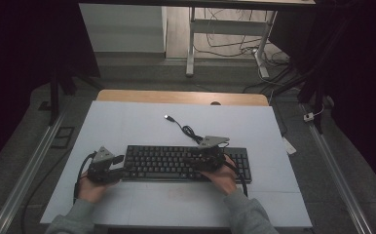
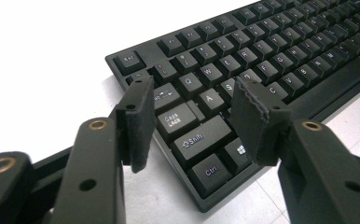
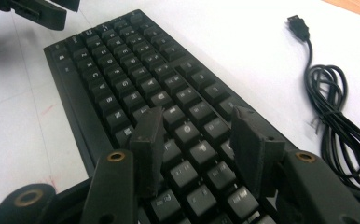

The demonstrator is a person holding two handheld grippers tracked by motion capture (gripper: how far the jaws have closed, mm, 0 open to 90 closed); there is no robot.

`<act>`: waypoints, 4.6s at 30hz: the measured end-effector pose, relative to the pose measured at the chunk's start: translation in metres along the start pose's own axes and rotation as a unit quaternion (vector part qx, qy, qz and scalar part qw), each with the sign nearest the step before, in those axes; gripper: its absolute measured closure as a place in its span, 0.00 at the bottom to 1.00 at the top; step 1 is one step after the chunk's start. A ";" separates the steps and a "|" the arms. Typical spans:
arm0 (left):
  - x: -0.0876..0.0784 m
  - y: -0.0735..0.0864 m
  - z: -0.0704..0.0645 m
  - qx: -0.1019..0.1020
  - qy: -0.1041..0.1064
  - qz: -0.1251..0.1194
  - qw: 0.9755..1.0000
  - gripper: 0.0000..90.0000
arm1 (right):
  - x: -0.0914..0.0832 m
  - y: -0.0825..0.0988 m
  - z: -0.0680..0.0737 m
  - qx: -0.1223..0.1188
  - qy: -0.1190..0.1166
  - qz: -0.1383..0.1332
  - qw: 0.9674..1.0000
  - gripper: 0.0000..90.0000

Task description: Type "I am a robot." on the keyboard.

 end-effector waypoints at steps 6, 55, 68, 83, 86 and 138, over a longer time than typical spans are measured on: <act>0.000 0.000 0.000 0.000 -0.002 0.001 1.000 0.51 | -0.007 0.002 -0.002 0.004 0.003 -0.001 1.000 0.59; 0.031 -0.009 -0.071 0.085 0.096 0.033 0.991 0.91 | -0.045 0.028 -0.006 0.011 0.034 -0.013 0.999 0.58; 0.043 -0.003 -0.080 0.100 0.100 0.055 0.988 0.98 | -0.043 0.029 -0.005 0.004 0.033 -0.005 0.999 0.58; 0.046 -0.001 -0.079 0.099 0.096 0.056 0.989 0.98 | -0.042 0.029 -0.005 0.002 0.033 -0.003 0.999 0.58; 0.044 -0.002 -0.078 0.104 0.091 0.050 0.989 0.98 | -0.043 0.029 -0.005 0.002 0.033 -0.004 0.999 0.58; 0.011 -0.012 -0.016 0.015 0.014 -0.002 1.000 0.41 | -0.042 0.029 -0.006 -0.004 0.034 -0.004 0.999 0.55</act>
Point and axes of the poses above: each handheld gripper's, and its own axes: x roughly forward along the jaws, y roughly out of its underside, z roughly to its left, the point moved 7 cm from there along x, roughly forward along the jaws, and after that the axes turned 6 degrees about -z, right-handed, at the moved point
